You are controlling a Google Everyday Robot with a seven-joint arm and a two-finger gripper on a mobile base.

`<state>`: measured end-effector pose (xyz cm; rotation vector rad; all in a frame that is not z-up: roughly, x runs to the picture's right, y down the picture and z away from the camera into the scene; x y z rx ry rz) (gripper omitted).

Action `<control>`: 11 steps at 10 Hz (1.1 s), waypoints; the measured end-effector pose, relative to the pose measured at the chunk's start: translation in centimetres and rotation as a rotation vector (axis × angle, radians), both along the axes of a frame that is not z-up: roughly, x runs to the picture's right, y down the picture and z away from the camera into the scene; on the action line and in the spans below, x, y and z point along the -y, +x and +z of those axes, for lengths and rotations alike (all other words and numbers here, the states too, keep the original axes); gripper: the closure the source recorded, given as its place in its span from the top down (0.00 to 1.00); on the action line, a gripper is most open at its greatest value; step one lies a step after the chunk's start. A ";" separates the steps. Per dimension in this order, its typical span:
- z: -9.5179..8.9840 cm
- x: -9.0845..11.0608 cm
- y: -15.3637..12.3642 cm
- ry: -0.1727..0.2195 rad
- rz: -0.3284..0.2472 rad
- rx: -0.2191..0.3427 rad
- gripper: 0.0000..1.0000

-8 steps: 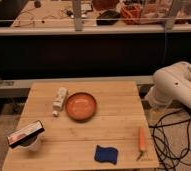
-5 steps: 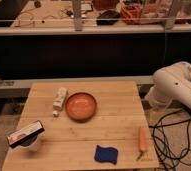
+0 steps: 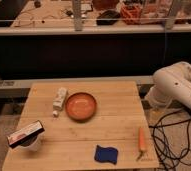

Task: Pick up the ceramic bowl

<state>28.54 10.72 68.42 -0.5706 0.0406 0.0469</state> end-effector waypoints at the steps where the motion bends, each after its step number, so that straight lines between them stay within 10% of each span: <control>1: 0.0 0.0 0.0 0.000 -0.001 0.000 0.80; 11: -0.4 2.3 -3.6 0.042 -0.066 0.019 0.80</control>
